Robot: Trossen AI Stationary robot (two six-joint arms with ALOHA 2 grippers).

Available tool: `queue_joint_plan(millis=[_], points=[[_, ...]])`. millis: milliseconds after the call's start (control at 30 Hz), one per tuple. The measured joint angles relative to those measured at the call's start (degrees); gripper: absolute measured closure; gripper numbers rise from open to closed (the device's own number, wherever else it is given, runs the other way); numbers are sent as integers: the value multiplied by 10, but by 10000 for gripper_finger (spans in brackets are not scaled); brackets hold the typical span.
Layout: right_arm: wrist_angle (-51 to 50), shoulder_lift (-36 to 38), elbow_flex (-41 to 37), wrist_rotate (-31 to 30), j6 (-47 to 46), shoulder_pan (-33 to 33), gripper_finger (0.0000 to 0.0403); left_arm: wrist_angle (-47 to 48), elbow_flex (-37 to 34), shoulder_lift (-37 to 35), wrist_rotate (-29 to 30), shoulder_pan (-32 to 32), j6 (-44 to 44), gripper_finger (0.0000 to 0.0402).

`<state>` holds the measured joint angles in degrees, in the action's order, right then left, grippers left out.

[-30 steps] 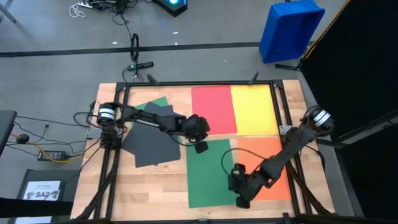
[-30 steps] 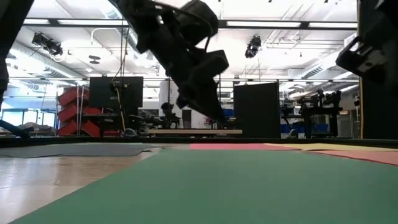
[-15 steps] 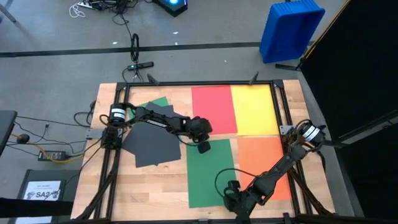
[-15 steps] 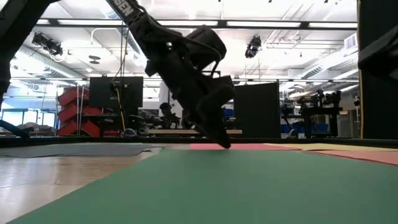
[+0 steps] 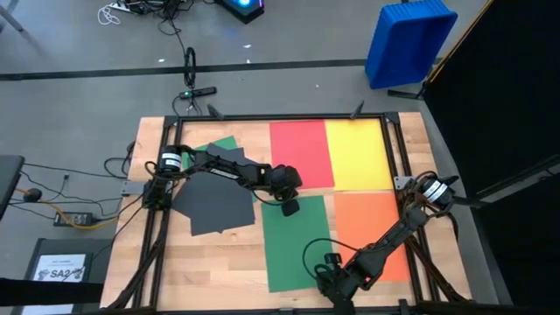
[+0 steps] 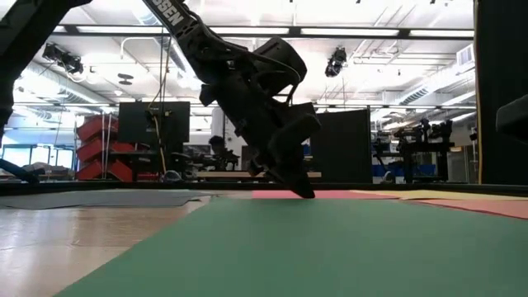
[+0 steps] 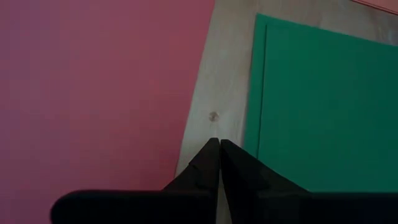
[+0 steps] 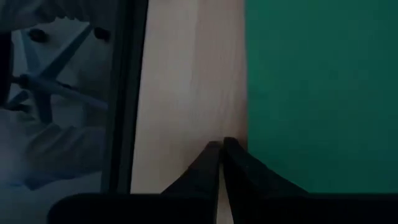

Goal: Organize paper
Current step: Stack the green colored paper on top of the green colored paper

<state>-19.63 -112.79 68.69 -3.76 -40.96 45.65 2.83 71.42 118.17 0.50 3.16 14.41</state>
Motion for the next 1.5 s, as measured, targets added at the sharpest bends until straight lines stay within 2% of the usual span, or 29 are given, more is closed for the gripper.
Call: queue_joint_plan(millis=[600,1167,1333,1500], points=[[-46,3,-1,-14,-44,-5,403,3,-1,2,-26,1,-6,402],[-47,14,-4,-18,-41,-2,403,4,-2,-4,-35,5,-5,402],[-56,37,-6,-22,-43,7,403,34,-5,-34,-39,16,-5,402],[-67,68,-5,-50,-38,7,403,101,-4,-96,1,20,-12,402]])
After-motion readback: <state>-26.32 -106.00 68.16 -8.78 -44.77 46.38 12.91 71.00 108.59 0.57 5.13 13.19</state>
